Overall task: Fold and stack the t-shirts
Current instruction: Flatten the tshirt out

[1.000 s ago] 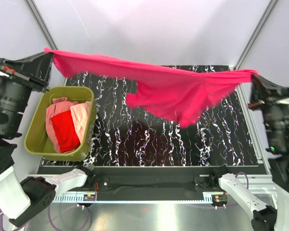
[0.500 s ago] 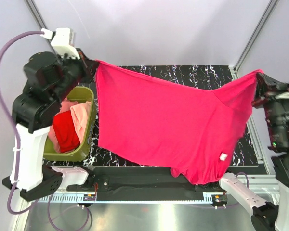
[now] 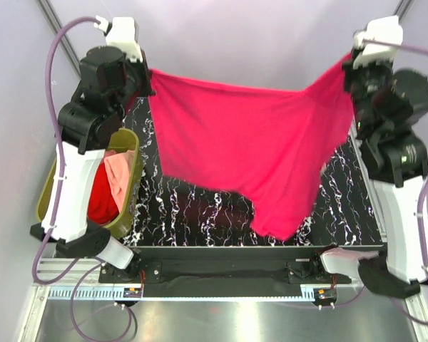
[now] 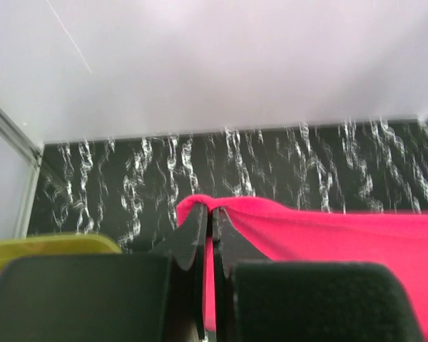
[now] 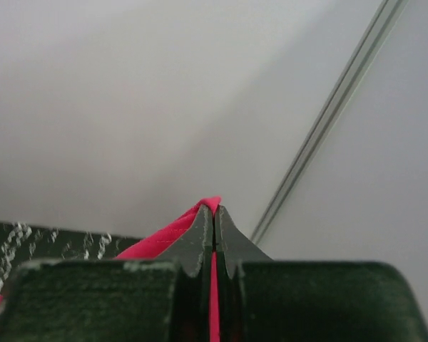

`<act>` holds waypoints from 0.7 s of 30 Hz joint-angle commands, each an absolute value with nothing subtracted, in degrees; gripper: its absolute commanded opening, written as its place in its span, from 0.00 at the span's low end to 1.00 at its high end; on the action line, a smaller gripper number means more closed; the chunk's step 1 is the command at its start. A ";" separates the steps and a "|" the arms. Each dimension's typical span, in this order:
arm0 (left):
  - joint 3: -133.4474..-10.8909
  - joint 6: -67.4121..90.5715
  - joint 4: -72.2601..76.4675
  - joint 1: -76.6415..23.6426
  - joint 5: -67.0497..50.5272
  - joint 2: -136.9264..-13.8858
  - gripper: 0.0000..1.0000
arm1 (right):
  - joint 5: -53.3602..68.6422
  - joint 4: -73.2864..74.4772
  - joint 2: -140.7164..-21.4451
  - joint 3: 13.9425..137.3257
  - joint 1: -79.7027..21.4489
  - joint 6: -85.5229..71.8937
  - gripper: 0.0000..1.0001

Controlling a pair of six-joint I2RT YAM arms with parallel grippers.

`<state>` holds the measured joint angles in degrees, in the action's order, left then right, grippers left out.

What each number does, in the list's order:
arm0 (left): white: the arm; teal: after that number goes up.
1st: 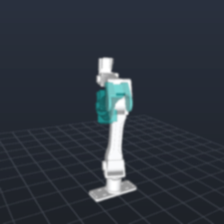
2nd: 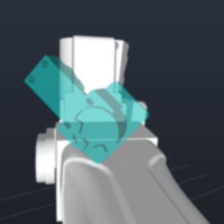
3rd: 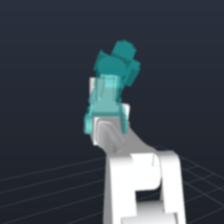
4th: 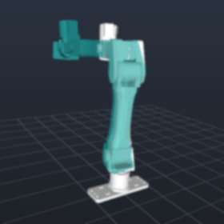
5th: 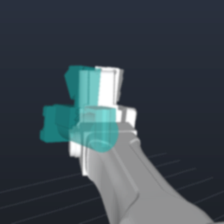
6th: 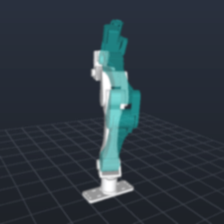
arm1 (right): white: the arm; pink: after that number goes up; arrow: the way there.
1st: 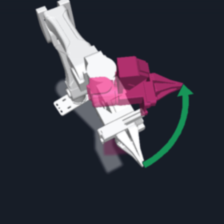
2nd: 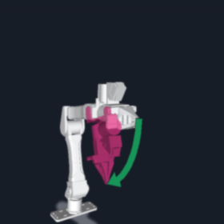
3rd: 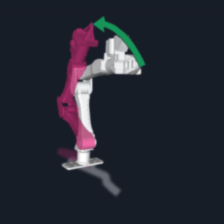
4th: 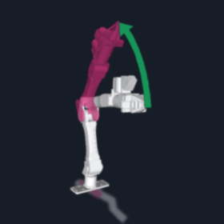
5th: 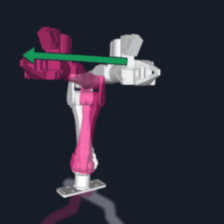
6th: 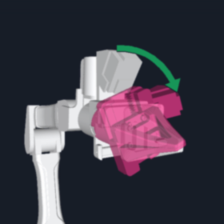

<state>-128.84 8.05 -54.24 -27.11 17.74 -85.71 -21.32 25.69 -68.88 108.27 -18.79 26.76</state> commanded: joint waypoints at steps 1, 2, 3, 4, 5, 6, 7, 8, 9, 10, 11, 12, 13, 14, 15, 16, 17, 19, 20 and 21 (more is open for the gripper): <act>-137.65 8.35 -50.20 -27.07 24.69 -86.32 0.00 | -20.91 24.91 -68.67 121.31 -18.55 25.39 0.00; -134.85 7.48 -47.40 -27.07 25.65 -84.83 0.00 | -18.74 12.34 -66.90 112.33 -18.63 29.23 0.00; -132.21 6.69 -44.33 -27.07 27.40 -83.34 0.00 | -18.02 9.78 -66.10 111.02 -18.55 30.31 0.00; -130.53 6.42 -40.90 -27.07 27.68 -81.84 0.00 | -17.06 12.02 -67.49 113.09 -18.54 30.15 0.00; -130.26 6.94 -40.87 -27.07 27.34 -81.57 0.00 | -15.40 19.00 -68.46 118.60 -18.54 28.84 0.00; -130.17 7.73 -40.52 -27.07 26.03 -81.13 0.00 | -14.86 19.85 -68.73 118.74 -18.54 28.83 0.00; -126.60 8.00 -38.95 -27.07 25.06 -79.38 0.00 | -14.85 16.47 -67.86 116.74 -18.63 29.52 0.00; -124.56 7.74 -37.11 -27.07 24.61 -78.67 0.00 | -14.85 17.92 -67.76 114.46 -18.63 30.66 0.00; -124.63 8.08 -38.74 -27.16 23.48 -78.66 0.00 | -13.81 21.76 -67.94 116.87 -18.63 28.59 0.00; -129.94 8.96 -41.37 -27.59 23.21 -79.45 0.00 | -13.80 24.41 -66.81 118.63 -18.72 25.95 0.00; -131.29 9.92 -42.79 -29.34 23.38 -78.93 0.00 | -14.06 21.82 -65.14 115.00 -18.63 25.58 0.00; -129.66 9.24 -37.49 -30.40 25.55 -77.36 0.00 | -13.71 17.97 -63.13 110.70 -18.63 26.27 0.00; -121.37 7.84 -32.74 -30.76 26.19 -73.52 0.00 | -13.97 13.84 -61.37 107.00 -18.72 27.67 0.00; -120.85 5.73 -30.43 -30.76 27.76 -73.48 0.00 | -14.67 19.11 -62.48 110.88 -18.63 26.73 0.00; -124.85 5.54 -38.15 -30.76 28.82 -75.22 0.00 | -14.07 25.16 -64.06 116.05 -18.72 23.93 0.00; -135.59 6.76 -42.50 -30.85 28.65 -79.76 0.00 | -14.32 25.05 -64.51 115.75 -18.72 22.60 0.00; -136.66 6.51 -43.93 -30.94 28.39 -80.59 0.00 | -15.81 19.48 -63.38 110.79 -18.63 26.68 0.00; -131.61 4.76 -39.91 -30.94 27.86 -79.64 0.00 | -15.83 24.54 -64.84 115.16 -18.63 26.47 0.00; -131.57 4.83 -40.16 -30.94 27.77 -79.89 0.00 | -17.04 26.00 -65.47 116.62 -18.63 24.54 0.00; -131.14 5.01 -41.12 -31.02 27.51 -80.15 0.00 | -16.53 25.49 -64.87 116.11 -18.72 24.87 0.00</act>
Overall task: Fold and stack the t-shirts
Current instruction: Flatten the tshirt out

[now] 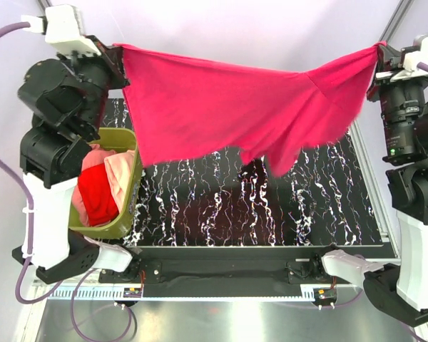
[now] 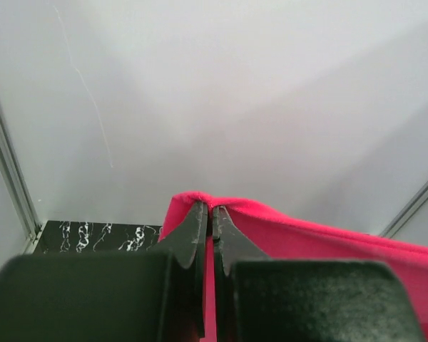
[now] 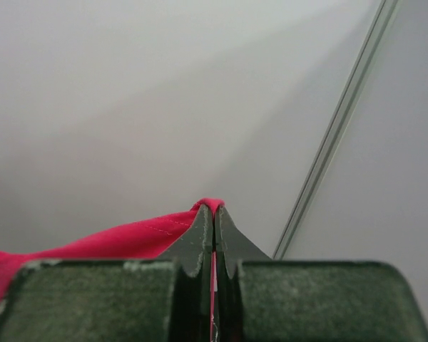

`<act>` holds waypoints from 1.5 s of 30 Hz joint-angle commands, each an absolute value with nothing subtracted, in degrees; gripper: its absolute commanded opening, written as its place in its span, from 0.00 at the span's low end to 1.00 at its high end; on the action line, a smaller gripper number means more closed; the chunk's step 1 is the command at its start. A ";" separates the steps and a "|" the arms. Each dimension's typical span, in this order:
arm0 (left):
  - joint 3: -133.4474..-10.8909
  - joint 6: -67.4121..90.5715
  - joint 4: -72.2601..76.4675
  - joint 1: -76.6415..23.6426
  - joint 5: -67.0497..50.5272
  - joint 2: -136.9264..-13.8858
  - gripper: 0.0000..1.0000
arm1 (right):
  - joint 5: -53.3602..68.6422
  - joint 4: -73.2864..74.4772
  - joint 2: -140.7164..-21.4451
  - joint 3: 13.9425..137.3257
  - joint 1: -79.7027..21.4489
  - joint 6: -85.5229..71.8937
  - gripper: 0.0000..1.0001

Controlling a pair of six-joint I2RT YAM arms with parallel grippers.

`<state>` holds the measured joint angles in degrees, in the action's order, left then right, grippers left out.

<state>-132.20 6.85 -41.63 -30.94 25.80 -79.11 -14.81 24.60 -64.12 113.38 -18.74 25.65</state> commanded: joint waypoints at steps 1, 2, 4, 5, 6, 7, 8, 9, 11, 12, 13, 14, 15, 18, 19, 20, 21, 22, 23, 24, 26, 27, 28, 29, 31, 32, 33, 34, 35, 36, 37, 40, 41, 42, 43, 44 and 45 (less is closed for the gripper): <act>-130.00 5.01 -40.96 -31.03 26.99 -79.90 0.00 | -16.09 21.66 -64.17 112.36 -18.63 25.48 0.00; -128.69 4.84 -40.52 -30.94 26.29 -79.37 0.00 | -15.65 20.66 -63.73 111.37 -18.72 27.23 0.00; -125.61 4.92 -38.76 -31.02 24.44 -78.58 0.00 | -15.90 22.40 -64.85 112.32 -18.63 27.60 0.00; -125.16 5.18 -38.50 -31.03 24.26 -78.66 0.00 | -16.60 22.59 -65.21 113.11 -18.63 28.29 0.00; -125.16 5.19 -38.32 -31.03 24.26 -78.92 0.00 | -16.87 22.15 -65.48 112.77 -18.72 28.82 0.00; -125.24 4.92 -38.23 -30.94 24.34 -79.88 0.00 | -17.05 20.67 -66.00 111.89 -18.72 29.61 0.00; -125.51 4.83 -38.15 -30.76 24.52 -80.59 0.00 | -17.40 20.65 -66.53 111.88 -18.72 30.75 0.00; -125.94 4.83 -38.23 -30.67 24.78 -81.99 0.00 | -17.49 20.65 -67.84 112.32 -18.72 31.11 0.00; -126.21 4.66 -37.88 -30.15 24.70 -83.31 0.00 | -17.93 19.69 -68.99 112.50 -18.63 32.07 0.00; -126.30 4.40 -37.53 -29.97 25.31 -84.63 0.00 | -17.93 18.90 -70.04 112.15 -18.55 32.52 0.00; -126.47 4.05 -37.18 -29.54 25.75 -85.33 0.00 | -17.84 16.98 -70.66 111.63 -18.54 33.65 0.00; -126.82 3.69 -36.66 -29.18 26.27 -86.04 0.00 | -17.75 16.27 -71.36 111.53 -18.46 34.27 0.00; -127.96 3.43 -36.56 -28.83 26.80 -87.70 0.00 | -17.75 15.48 -72.93 111.62 -18.11 34.80 0.00; -130.51 3.25 -36.48 -27.16 26.98 -90.51 0.00 | -16.88 14.33 -76.54 113.81 -16.62 35.51 0.00; -130.60 3.69 -36.47 -26.81 27.16 -90.88 0.00 | -16.61 13.98 -77.25 114.78 -15.48 35.77 0.00; -130.17 4.04 -35.52 -26.72 27.33 -91.05 0.00 | -16.70 13.28 -78.39 115.57 -14.25 36.29 0.00; -129.82 4.04 -34.90 -26.72 27.25 -90.97 0.00 | -16.53 13.27 -78.83 115.58 -14.24 36.39 0.00; -129.47 4.39 -34.37 -26.72 26.99 -90.88 0.00 | -16.26 13.36 -79.19 116.79 -13.11 36.39 0.00; -129.20 4.48 -33.67 -26.72 26.90 -90.88 0.00 | -15.82 13.36 -79.54 117.15 -12.57 36.30 0.00; -129.29 4.57 -33.66 -26.72 26.81 -90.97 0.00 | -15.65 13.10 -79.63 117.42 -12.22 36.30 0.00; -129.46 5.18 -33.66 -26.72 26.37 -90.70 0.00 | -15.29 13.01 -79.45 117.95 -11.78 36.65 0.00; -129.03 5.36 -33.58 -26.72 25.67 -90.01 0.00 | -15.29 13.36 -79.02 118.12 -11.78 36.82 0.00; -128.76 5.71 -33.57 -26.81 25.32 -89.57 0.00 | -15.21 13.53 -78.58 118.21 -11.78 36.91 0.00; -128.41 5.80 -33.40 -26.98 24.88 -88.95 0.00 | -15.12 13.71 -78.14 118.13 -11.78 36.91 0.00; -127.10 5.98 -33.31 -27.68 24.70 -86.84 0.00 | -15.20 14.50 -76.12 117.43 -11.78 36.57 0.00; -126.74 6.06 -33.31 -28.03 24.70 -86.05 0.00 | -15.38 14.59 -75.24 116.99 -11.78 36.30 0.00; -125.61 6.15 -33.22 -28.47 24.52 -84.22 0.00 | -15.55 14.76 -73.23 116.55 -11.78 36.12 0.00; -124.81 6.24 -33.14 -29.61 24.26 -83.24 0.00 | -15.73 15.55 -72.26 115.76 -11.78 35.60 0.00; -124.02 6.33 -32.87 -30.32 23.82 -82.19 0.00 | -15.73 16.08 -71.03 115.49 -11.78 35.25 0.00; -122.27 6.33 -32.70 -31.11 23.73 -79.92 0.00 | -15.82 18.00 -68.93 115.31 -11.78 34.90 0.00; -121.39 6.33 -32.52 -32.94 23.82 -78.85 0.00 | -15.73 19.15 -67.78 114.96 -11.78 34.28 0.00; -117.52 6.15 -32.17 -35.94 24.17 -74.45 0.00 | -16.86 22.58 -63.03 113.56 -11.78 34.37 0.00; -115.51 6.50 -32.52 -36.38 24.78 -72.53 0.00 | -17.40 23.72 -61.02 113.64 -11.78 34.19 0.00; -114.79 7.20 -33.13 -36.73 24.52 -71.55 0.00 | -18.10 27.82 -60.04 115.56 -11.86 33.75 0.00; -114.52 9.21 -33.92 -37.78 24.09 -70.59 0.00 | -18.45 30.38 -59.16 117.40 -11.78 30.44 0.00; -113.91 10.19 -35.32 -38.66 23.39 -68.58 0.00 | -18.20 32.32 -56.71 119.16 -11.86 28.24 0.00; -112.43 11.07 -35.24 -39.80 23.55 -67.42 0.00 | -17.85 30.17 -54.78 116.92 -11.78 26.30 0.00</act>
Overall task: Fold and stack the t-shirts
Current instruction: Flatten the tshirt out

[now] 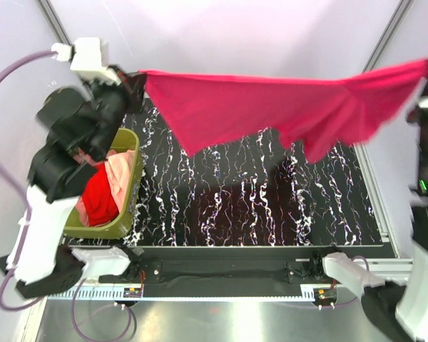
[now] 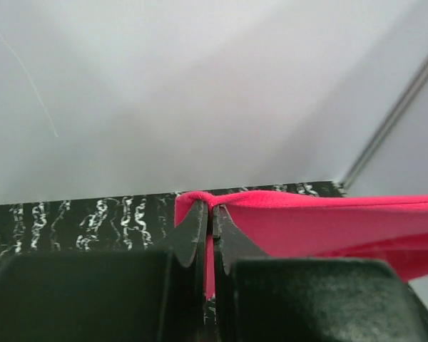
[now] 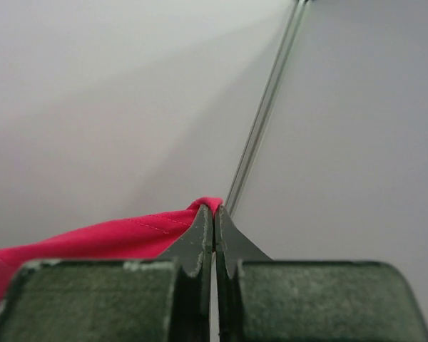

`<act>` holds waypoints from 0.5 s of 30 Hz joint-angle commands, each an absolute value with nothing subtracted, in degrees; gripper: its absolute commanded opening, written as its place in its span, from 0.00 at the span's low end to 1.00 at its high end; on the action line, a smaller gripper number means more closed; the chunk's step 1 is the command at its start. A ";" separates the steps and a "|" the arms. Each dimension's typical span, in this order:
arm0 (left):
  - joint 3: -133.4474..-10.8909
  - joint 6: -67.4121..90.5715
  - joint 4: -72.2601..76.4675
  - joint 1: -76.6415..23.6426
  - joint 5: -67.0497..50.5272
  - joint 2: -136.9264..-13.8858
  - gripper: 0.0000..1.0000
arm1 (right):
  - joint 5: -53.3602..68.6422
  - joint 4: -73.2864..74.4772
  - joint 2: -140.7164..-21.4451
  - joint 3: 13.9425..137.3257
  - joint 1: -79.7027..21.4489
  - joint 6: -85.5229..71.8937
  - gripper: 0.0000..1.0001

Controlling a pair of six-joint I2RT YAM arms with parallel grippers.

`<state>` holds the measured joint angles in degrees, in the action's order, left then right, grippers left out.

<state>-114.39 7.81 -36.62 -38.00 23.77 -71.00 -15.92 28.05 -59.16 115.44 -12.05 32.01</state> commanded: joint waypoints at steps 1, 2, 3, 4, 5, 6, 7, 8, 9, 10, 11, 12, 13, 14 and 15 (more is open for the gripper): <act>-108.41 9.77 -32.02 -40.42 23.29 -65.85 0.00 | -15.67 24.23 -52.23 111.06 -12.21 25.50 0.00; -103.58 8.19 -26.42 -40.43 24.94 -65.66 0.00 | -13.21 20.08 -50.55 106.48 -12.30 27.23 0.00; -104.67 6.52 -28.02 -40.34 26.61 -67.48 0.00 | -10.92 27.35 -52.71 109.92 -12.30 27.25 0.00; -107.29 5.02 -31.43 -40.34 27.85 -70.02 0.00 | -10.99 32.12 -54.82 113.43 -12.30 24.64 0.00; -112.62 5.44 -38.43 -40.34 28.38 -74.23 0.00 | -11.07 35.39 -56.32 115.82 -12.30 23.39 0.00; -113.72 7.10 -40.24 -40.43 27.43 -74.96 0.00 | -10.38 34.72 -55.29 113.75 -12.30 22.60 0.00; -113.47 8.08 -40.51 -40.43 26.90 -74.88 0.00 | -9.50 32.37 -53.80 110.95 -12.30 23.20 0.00; -110.68 8.69 -37.73 -40.43 26.72 -73.14 0.00 | -9.84 29.99 -51.61 108.48 -12.30 23.90 0.00; -109.00 8.53 -35.62 -40.43 26.72 -71.91 0.00 | -11.76 28.06 -51.42 106.98 -12.30 25.56 0.00; -107.94 8.09 -32.81 -40.43 27.15 -71.11 0.00 | -12.73 28.56 -51.85 107.57 -12.39 26.71 0.00; -108.63 7.74 -32.78 -40.34 28.38 -70.93 0.00 | -13.61 29.87 -54.12 108.97 -12.31 27.68 0.00; -109.94 6.60 -33.31 -40.34 29.00 -71.54 0.00 | -14.49 32.14 -55.18 111.51 -12.30 29.43 0.00; -111.69 6.16 -35.31 -40.34 29.53 -72.33 0.00 | -15.55 32.08 -55.98 111.79 -12.39 30.31 0.00; -114.58 5.72 -36.03 -40.34 30.31 -73.81 0.00 | -15.73 31.12 -56.16 111.36 -12.31 31.11 0.00; -115.57 4.84 -36.47 -40.34 30.67 -74.44 0.00 | -15.65 29.20 -56.42 110.49 -12.30 31.46 0.00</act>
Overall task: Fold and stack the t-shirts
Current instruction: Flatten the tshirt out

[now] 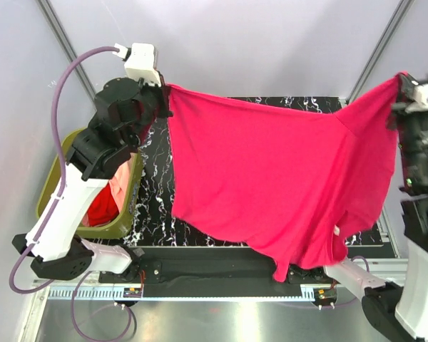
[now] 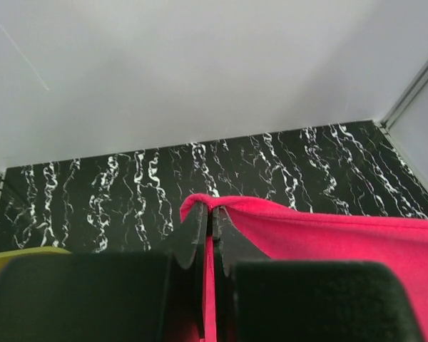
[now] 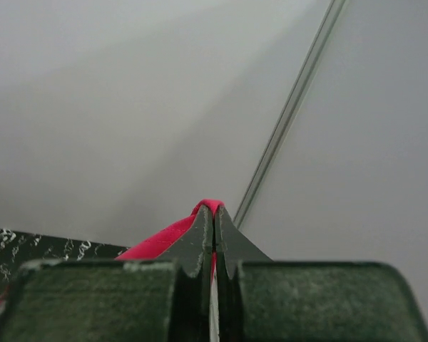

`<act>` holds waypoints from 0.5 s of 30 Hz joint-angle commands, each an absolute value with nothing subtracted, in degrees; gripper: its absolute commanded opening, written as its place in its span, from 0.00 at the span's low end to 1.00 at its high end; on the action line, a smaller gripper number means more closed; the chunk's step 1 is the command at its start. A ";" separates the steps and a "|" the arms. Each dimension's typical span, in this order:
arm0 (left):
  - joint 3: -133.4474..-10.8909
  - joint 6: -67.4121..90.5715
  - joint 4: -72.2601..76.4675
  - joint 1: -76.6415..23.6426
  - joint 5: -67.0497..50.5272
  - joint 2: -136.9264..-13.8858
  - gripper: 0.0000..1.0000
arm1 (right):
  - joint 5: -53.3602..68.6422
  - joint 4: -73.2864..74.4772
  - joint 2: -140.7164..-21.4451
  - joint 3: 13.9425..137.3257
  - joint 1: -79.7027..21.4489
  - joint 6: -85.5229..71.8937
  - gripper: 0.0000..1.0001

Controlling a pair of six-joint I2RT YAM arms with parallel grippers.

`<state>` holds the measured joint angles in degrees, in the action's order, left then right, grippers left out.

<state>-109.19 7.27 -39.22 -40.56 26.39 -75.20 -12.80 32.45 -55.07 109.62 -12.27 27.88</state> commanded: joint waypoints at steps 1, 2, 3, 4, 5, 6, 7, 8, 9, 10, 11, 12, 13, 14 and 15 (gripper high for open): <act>-116.19 4.49 -36.30 -40.34 30.93 -74.79 0.00 | -15.30 28.83 -56.69 110.39 -12.30 32.07 0.00; -116.97 4.05 -35.95 -40.34 31.46 -75.14 0.00 | -15.12 28.48 -57.47 110.48 -12.30 32.25 0.00; -117.24 3.17 -35.69 -40.34 31.73 -75.23 0.00 | -14.77 27.87 -57.92 110.39 -12.30 32.52 0.00; -117.51 2.64 -35.42 -40.34 32.16 -75.41 0.00 | -13.98 27.25 -58.18 110.22 -12.22 32.87 0.00; -117.94 2.03 -34.64 -40.34 33.39 -75.67 0.00 | -13.63 26.72 -59.05 110.04 -12.30 33.22 0.00; -118.30 0.72 -34.11 -40.25 34.18 -75.85 0.00 | -13.45 25.76 -59.58 109.95 -12.30 33.57 0.00; -118.65 0.36 -33.41 -40.17 34.89 -76.20 0.00 | -13.53 25.14 -60.02 110.04 -12.30 34.36 0.00; -119.52 -0.95 -33.05 -39.99 35.68 -76.90 0.00 | -13.62 24.61 -61.25 110.04 -12.30 34.80 0.00; -120.14 -1.84 -32.87 -39.64 35.86 -77.25 0.00 | -13.71 24.00 -61.87 110.74 -12.30 35.15 0.00; -120.76 -2.02 -32.87 -39.64 36.03 -77.60 0.00 | -13.71 24.08 -62.48 111.35 -12.39 35.77 0.00; -122.15 -2.11 -33.13 -39.55 36.12 -78.04 0.00 | -13.62 24.26 -63.53 112.05 -12.31 35.77 0.00; -122.86 -1.67 -33.57 -39.64 35.95 -78.13 0.00 | -13.45 24.95 -63.98 113.63 -12.30 35.68 0.00; -123.48 -1.23 -34.36 -39.64 35.60 -78.05 0.00 | -12.93 25.31 -64.16 114.43 -12.30 35.34 0.00; -124.10 -0.97 -34.80 -39.64 34.99 -77.35 0.00 | -12.66 26.53 -64.25 115.22 -12.39 35.07 0.00; -124.10 -0.27 -34.98 -39.64 34.55 -76.82 0.00 | -12.48 26.98 -64.16 116.70 -12.31 34.29 0.00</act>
